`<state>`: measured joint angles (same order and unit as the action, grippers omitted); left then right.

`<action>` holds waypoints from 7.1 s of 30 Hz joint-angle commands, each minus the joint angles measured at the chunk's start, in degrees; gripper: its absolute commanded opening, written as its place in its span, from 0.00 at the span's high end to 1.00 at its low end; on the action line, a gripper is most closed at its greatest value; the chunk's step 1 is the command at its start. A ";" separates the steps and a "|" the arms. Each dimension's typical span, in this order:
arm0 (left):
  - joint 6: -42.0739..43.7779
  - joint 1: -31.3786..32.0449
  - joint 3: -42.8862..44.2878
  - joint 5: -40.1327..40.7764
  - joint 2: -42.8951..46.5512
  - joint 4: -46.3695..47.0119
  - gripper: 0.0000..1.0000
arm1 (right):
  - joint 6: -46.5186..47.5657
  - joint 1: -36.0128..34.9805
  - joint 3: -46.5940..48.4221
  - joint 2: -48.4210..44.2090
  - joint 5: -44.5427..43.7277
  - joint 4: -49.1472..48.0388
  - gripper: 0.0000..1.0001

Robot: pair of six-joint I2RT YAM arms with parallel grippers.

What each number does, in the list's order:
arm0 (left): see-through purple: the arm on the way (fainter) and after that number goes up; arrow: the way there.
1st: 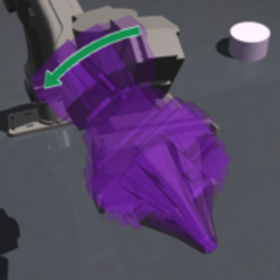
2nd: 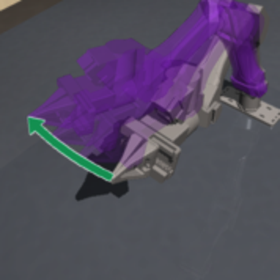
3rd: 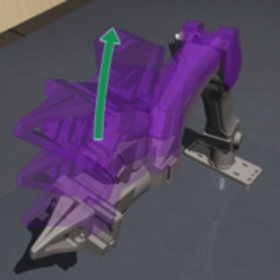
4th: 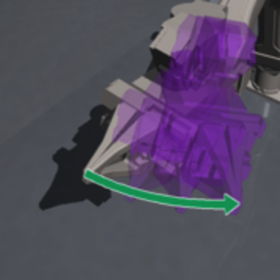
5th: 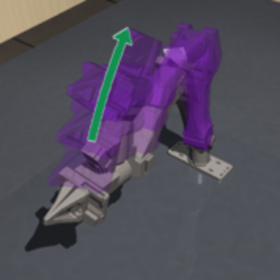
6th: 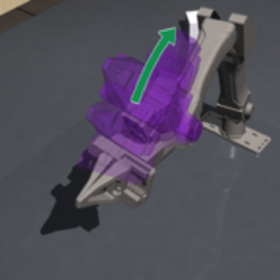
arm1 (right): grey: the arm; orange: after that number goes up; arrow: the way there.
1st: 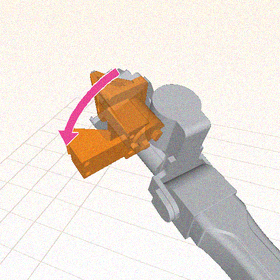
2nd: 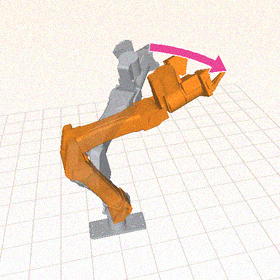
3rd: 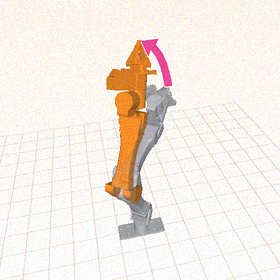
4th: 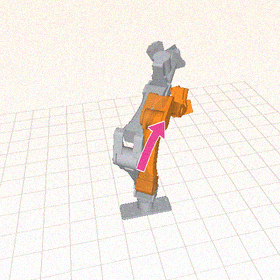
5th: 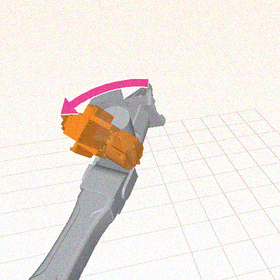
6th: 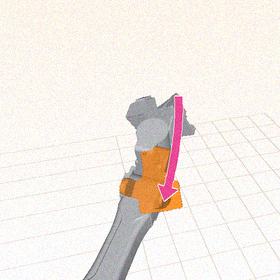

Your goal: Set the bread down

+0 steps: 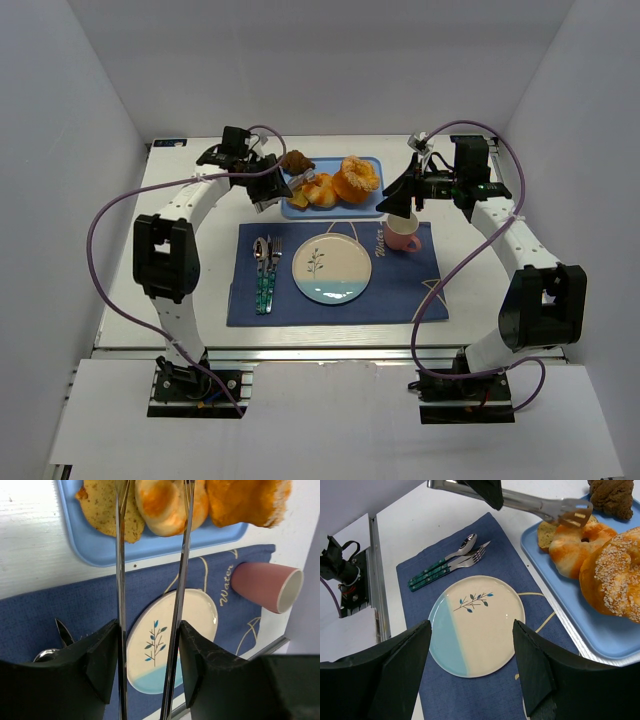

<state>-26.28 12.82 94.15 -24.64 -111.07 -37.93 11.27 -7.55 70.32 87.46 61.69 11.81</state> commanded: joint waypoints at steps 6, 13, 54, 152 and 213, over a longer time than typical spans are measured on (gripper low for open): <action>1.50 0.98 3.15 1.62 -1.08 -2.15 0.41 | -0.28 0.52 -0.98 -2.12 1.59 -1.97 0.28; 0.88 1.24 2.01 -3.39 -0.56 -0.13 0.49 | -0.37 0.52 -1.33 -2.12 1.50 -2.06 0.28; 10.81 -1.84 -32.00 -23.43 31.87 -3.37 0.88 | -0.98 0.87 -1.24 -2.74 2.82 -2.15 0.28; -12.55 0.98 -5.28 -20.26 5.77 22.37 1.00 | -1.25 1.31 -3.26 -3.70 3.61 -2.41 0.28; -3.86 -5.17 -30.69 -21.15 32.23 -6.45 0.39 | -1.07 1.93 -3.18 -3.52 4.67 -1.53 0.28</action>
<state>-31.27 8.40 60.80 -46.41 -79.83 -43.79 9.82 -5.96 66.85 85.47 64.71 10.50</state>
